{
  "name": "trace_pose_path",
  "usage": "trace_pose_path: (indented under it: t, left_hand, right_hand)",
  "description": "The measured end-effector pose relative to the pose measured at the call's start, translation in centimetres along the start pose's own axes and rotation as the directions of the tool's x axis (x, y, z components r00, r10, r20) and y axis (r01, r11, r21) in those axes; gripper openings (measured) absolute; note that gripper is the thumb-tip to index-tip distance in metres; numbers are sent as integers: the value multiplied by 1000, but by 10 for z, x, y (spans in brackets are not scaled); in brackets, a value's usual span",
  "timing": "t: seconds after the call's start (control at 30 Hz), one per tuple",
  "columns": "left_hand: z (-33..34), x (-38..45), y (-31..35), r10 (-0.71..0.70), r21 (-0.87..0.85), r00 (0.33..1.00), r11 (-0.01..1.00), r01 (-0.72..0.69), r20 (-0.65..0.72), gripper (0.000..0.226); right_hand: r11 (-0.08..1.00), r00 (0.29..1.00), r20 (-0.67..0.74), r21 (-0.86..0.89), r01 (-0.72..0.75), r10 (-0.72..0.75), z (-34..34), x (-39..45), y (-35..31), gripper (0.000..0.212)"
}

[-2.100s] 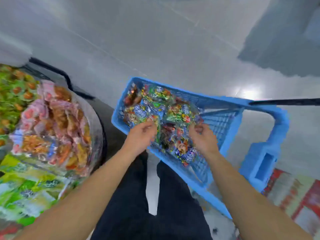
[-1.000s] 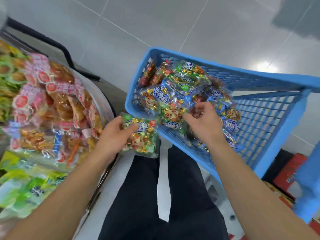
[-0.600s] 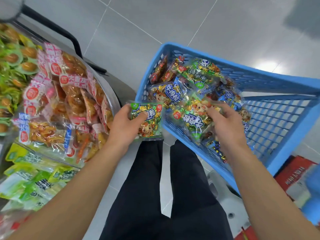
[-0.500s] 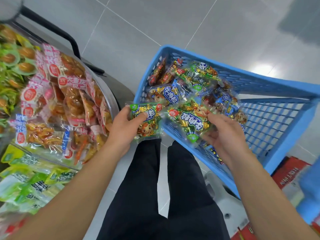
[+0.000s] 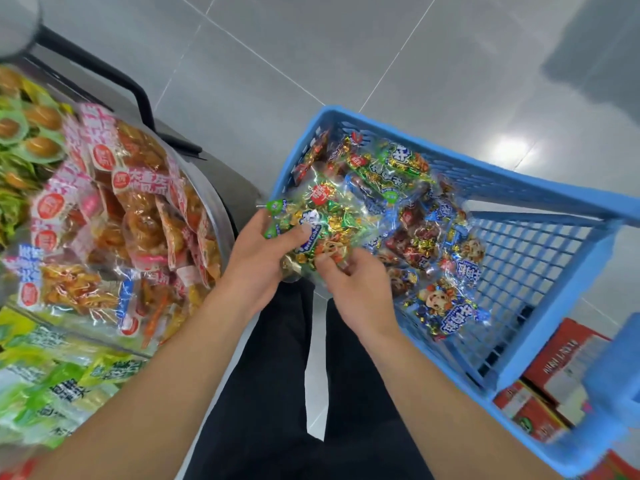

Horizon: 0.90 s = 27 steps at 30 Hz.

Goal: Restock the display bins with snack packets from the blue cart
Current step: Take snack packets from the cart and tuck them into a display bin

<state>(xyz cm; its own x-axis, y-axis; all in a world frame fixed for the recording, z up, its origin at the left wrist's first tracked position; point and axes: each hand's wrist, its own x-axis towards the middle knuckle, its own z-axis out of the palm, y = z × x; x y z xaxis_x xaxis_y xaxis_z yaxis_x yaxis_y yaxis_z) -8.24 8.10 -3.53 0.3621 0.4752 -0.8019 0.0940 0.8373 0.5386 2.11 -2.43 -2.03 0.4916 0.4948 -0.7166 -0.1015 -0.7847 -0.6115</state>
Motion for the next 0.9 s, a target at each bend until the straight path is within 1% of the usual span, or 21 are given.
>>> trace_pose_path:
  t: [0.07,0.1,0.13,0.17,0.2,0.23,0.27,0.3,0.33,0.37,0.43,0.5,0.57,0.6,0.63,0.7,0.73,0.8,0.87,0.9]
  left_hand:
    - [-2,6,3,54,93,997,994,-49,-54,37]
    - [-3,9,5,84,146,994,987,-72,-74,34]
    - [-3,11,7,114,194,990,976,-95,-88,32]
    - [-4,14,9,136,221,986,969,-113,-95,30]
    - [-4,16,11,150,226,984,966,-126,-93,30]
    - [-5,19,13,157,227,983,965,-132,-96,31]
    - [-5,21,15,162,242,980,961,-132,-112,34]
    - [-6,24,17,157,255,979,960,-120,-131,35]
    - [-8,28,18,152,274,978,956,-110,-140,32]
    - [-9,32,18,144,289,979,952,-98,-145,30]
    - [-9,35,20,137,304,980,949,-88,-144,37]
    - [-7,35,22,143,296,981,950,-99,-132,40]
    - [-8,36,22,142,298,982,950,-99,-126,36]
    - [-7,35,23,147,309,981,946,-103,-123,33]
    - [-8,34,23,149,312,981,944,-104,-123,32]
    - [-9,32,22,136,307,982,947,-90,-133,33]
    - [-9,30,21,136,297,982,950,-91,-134,34]
    - [-10,26,18,133,247,984,964,-100,-119,40]
    - [-8,24,16,113,195,987,977,-90,-114,55]
    - [-6,22,16,110,185,988,979,-89,-108,60]
  right_hand:
    - [994,994,110,-105,-13,24,-9,9,-4,35]
    - [991,985,161,-127,-37,57,-17,14,-6,32]
    - [991,983,159,-110,-73,90,-26,18,-7,31]
    - [992,990,79,-44,-116,119,-37,23,-8,31]
    - [989,987,-72,52,-141,144,-48,30,-9,31]
    - [980,954,-248,148,-132,166,-61,37,-10,28]
    - [967,903,-383,228,-112,195,-73,46,-11,24]
    - [946,864,-443,305,-105,239,-83,57,-14,22]
    - [918,850,-439,378,-121,292,-91,69,-17,23]
    - [890,852,-394,426,-162,344,-97,81,-20,26]
    - [863,865,-281,421,-279,416,-100,103,-26,33]
    - [836,856,-224,428,-342,465,-96,117,-29,32]
    - [778,846,-212,545,-313,489,-91,120,-30,23]
    - [731,849,-195,623,-279,491,-90,117,-28,18]
    - [681,858,-169,689,-248,484,-90,110,-25,18]
    - [622,892,-119,756,-204,437,-89,90,-14,27]
    - [623,913,-108,762,-179,394,-88,77,-8,32]
    - [645,954,-107,757,-105,280,-86,55,-1,40]
    - [679,985,-94,734,-32,147,-81,41,1,39]
    - [713,994,-71,701,-12,86,-78,37,1,40]
